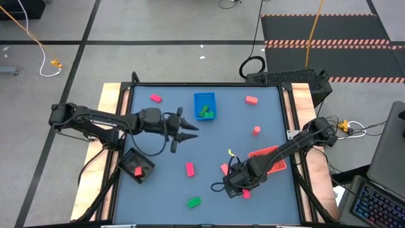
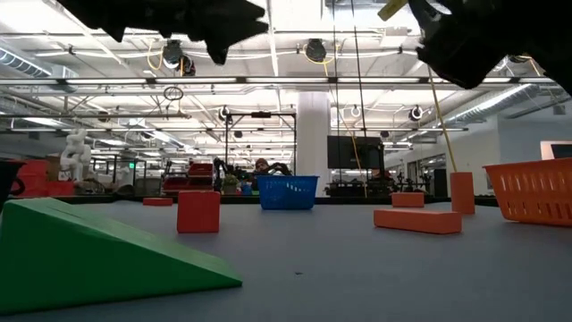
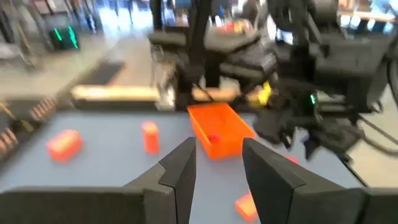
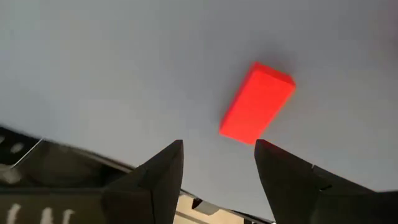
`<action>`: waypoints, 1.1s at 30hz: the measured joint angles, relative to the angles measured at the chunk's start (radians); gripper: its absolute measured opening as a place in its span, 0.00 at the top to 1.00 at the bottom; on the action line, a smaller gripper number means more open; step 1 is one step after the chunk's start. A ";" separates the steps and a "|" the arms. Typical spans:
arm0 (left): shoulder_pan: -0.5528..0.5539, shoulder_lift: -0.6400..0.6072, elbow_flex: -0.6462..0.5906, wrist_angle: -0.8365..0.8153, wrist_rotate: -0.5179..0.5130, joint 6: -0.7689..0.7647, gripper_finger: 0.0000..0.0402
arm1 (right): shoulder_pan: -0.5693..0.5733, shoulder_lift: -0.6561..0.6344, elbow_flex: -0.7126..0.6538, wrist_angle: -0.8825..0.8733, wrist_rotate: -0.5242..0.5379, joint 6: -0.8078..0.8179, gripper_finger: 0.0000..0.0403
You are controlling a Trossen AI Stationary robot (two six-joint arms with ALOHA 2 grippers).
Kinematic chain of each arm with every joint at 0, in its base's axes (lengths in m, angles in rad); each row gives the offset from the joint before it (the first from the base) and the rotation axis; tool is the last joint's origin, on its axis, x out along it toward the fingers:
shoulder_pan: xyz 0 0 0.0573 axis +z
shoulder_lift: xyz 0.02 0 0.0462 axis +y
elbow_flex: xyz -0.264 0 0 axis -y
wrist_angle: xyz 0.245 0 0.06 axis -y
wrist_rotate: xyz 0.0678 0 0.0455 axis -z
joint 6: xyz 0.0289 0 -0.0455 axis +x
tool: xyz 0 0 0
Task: Sort & place blocks by color
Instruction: Put the red block into the orange bin
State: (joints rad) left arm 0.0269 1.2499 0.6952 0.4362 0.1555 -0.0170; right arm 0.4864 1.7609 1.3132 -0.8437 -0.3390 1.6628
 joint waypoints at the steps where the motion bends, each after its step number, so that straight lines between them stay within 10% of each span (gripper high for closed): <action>1: 0.011 -0.012 0.001 0.008 0.000 0.020 0.67 | 0.004 0.000 0.000 -0.010 0.000 0.015 0.52; 33: 0.076 -0.216 0.000 -0.027 0.046 0.014 0.67 | 0.116 -0.004 -0.239 0.238 0.212 0.361 0.52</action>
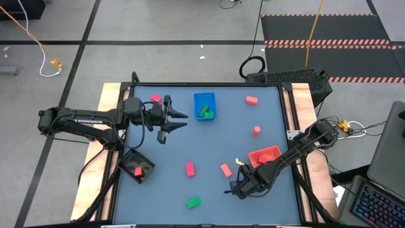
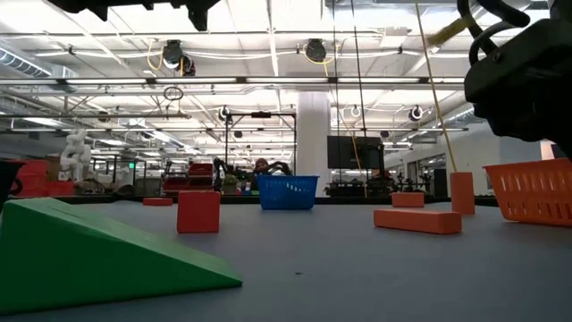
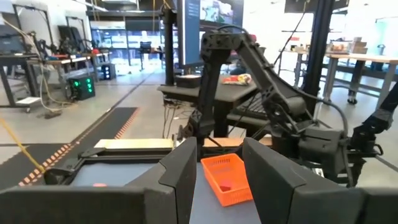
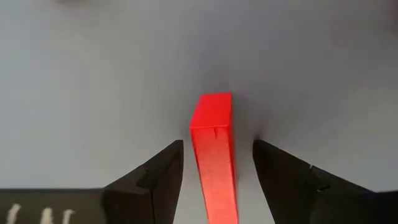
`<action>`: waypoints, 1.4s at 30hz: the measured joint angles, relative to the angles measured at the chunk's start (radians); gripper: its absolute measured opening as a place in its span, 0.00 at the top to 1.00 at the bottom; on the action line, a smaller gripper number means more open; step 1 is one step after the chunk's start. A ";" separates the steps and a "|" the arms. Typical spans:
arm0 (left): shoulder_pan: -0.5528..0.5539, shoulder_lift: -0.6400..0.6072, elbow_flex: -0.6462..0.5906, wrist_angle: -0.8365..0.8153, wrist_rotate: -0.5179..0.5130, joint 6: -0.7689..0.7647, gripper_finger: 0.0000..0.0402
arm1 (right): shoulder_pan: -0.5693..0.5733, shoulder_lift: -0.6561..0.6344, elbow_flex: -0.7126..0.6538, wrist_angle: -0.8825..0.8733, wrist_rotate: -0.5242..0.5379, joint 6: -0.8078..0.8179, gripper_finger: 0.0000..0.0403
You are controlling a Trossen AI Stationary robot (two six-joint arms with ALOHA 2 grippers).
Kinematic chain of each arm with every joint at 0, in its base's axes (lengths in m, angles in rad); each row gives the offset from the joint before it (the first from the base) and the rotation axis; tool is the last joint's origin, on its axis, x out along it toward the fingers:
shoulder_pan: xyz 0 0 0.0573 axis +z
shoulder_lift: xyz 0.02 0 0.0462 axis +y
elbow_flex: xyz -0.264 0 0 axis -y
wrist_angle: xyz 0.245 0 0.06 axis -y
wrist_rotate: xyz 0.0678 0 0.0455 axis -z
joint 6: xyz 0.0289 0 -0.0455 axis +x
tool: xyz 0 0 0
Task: Sort & place blocks by color
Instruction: Put the red block into the orange bin
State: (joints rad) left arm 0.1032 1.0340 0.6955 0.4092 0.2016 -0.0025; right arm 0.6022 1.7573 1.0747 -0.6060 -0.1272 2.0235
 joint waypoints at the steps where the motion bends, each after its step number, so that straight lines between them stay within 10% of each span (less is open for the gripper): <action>1: -0.004 0.000 0.000 0.001 0.000 0.000 0.67 | 0.000 0.000 -0.004 0.000 0.000 -0.001 0.52; 10: -0.014 0.000 0.000 0.004 -0.001 0.004 0.67 | 0.000 0.000 -0.009 0.032 -0.007 -0.107 0.56; 19: -0.014 0.000 0.000 0.006 -0.002 0.023 0.67 | -0.003 -0.018 -0.012 0.079 0.001 -0.268 0.88; 27: -0.014 0.000 0.000 0.007 -0.002 0.024 0.67 | -0.061 -0.183 -0.012 0.126 0.102 -0.458 0.88; 42: -0.014 0.000 0.000 0.004 -0.003 0.044 0.67 | -0.150 -0.560 -0.013 -0.609 0.073 -0.454 0.86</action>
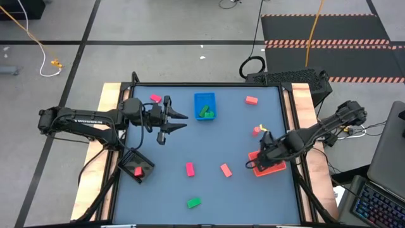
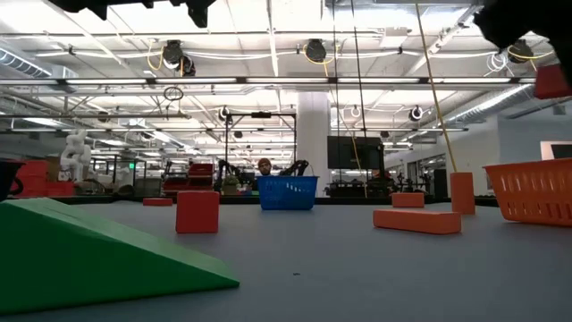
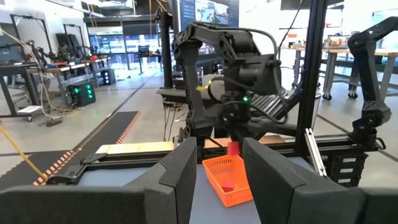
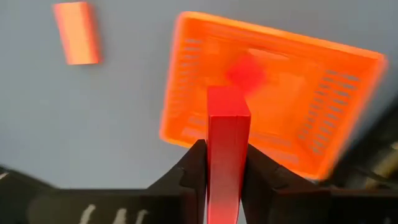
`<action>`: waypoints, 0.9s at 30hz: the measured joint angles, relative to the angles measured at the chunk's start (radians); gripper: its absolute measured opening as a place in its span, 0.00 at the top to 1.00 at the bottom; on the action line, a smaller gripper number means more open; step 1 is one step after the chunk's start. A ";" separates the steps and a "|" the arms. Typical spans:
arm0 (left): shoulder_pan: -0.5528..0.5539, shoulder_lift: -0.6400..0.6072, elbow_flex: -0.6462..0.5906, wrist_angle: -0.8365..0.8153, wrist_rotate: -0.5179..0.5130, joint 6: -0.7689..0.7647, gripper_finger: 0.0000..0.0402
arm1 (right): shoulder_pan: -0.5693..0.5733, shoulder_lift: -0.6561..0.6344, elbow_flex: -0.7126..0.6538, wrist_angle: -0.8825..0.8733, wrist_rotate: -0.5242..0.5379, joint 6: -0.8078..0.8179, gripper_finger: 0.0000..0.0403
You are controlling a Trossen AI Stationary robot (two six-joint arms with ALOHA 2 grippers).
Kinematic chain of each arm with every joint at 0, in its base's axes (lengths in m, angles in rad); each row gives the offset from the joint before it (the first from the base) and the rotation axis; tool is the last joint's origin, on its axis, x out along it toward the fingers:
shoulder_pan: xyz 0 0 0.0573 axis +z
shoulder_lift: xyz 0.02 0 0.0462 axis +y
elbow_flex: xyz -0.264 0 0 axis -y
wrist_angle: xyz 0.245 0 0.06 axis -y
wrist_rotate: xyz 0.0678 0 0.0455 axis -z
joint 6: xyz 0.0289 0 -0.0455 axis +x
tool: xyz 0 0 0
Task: Sort & place blocks by color
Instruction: Put the red block into the orange bin, then put the orange block into the black bin
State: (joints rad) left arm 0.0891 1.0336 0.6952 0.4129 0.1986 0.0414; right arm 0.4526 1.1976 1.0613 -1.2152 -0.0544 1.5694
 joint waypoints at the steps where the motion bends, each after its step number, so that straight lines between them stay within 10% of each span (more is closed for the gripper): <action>1: 0.000 0.000 0.000 0.000 0.000 0.003 0.67 | 0.000 -0.012 -0.010 -0.021 -0.001 0.015 0.85; 27: 0.000 0.000 0.000 -0.023 0.000 0.033 0.67 | -0.001 -0.086 -0.246 0.180 0.005 -0.062 0.80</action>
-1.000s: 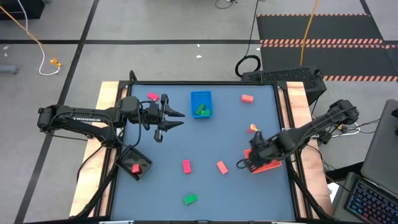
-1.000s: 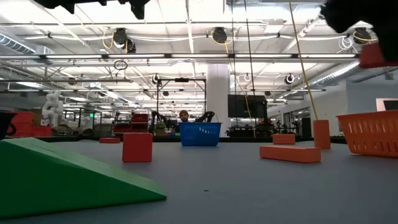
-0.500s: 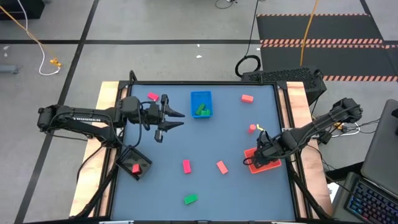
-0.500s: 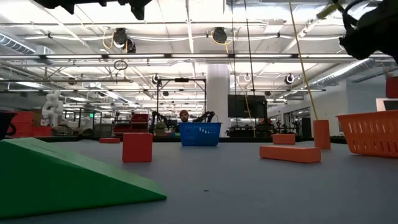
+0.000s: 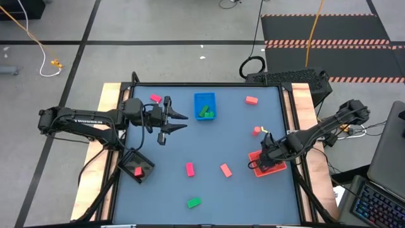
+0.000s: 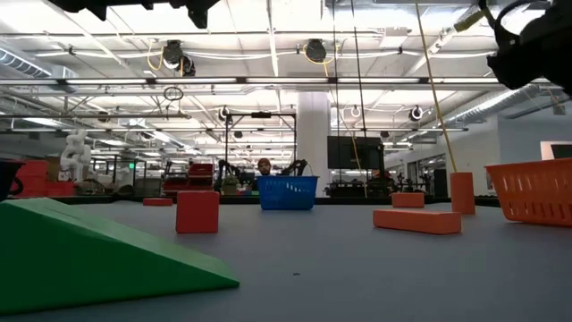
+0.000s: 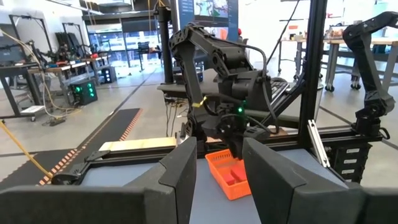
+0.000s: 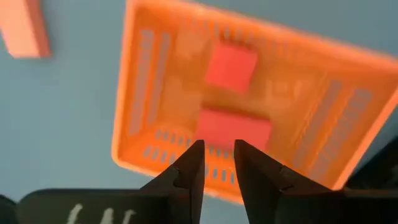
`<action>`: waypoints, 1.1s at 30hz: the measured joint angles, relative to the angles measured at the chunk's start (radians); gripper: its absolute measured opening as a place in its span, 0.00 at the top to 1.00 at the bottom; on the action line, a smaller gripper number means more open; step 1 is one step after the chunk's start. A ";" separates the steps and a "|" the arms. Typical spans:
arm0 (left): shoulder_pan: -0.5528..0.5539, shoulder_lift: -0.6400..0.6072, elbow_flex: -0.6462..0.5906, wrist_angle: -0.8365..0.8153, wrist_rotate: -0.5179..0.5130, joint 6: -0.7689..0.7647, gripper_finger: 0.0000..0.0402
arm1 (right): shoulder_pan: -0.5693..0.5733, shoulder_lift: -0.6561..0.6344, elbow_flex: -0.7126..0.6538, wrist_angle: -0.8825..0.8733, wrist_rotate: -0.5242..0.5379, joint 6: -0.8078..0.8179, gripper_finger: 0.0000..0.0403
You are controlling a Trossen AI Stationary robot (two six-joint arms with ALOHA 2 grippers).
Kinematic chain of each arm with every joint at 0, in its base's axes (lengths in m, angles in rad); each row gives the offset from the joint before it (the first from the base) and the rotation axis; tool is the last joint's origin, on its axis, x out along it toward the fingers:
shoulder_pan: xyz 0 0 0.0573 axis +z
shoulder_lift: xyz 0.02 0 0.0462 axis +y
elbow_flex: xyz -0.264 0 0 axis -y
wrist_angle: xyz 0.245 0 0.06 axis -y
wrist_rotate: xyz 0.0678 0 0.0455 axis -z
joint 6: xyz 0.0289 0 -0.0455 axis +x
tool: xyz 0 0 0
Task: Sort & place blocks by color
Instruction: Put the orange block into the black bin
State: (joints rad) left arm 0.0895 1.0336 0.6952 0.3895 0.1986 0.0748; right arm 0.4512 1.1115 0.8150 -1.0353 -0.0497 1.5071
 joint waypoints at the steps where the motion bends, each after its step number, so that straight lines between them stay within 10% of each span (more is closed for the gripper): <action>1: 0.000 0.000 0.000 0.000 0.000 0.000 0.67 | -0.002 -0.010 0.000 0.000 0.033 -0.009 0.80; 10: 0.000 0.000 0.000 -0.013 0.000 0.010 0.67 | -0.067 -0.114 0.000 0.137 0.381 -0.245 0.79; 33: 0.001 0.000 -0.001 -0.362 -0.112 0.022 0.67 | -0.415 -0.053 -0.101 0.177 0.434 -0.589 0.35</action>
State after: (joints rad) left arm 0.0902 1.0340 0.6945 0.0278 0.0863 0.0971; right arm 0.0360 1.0590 0.7144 -0.8579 0.3848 0.9184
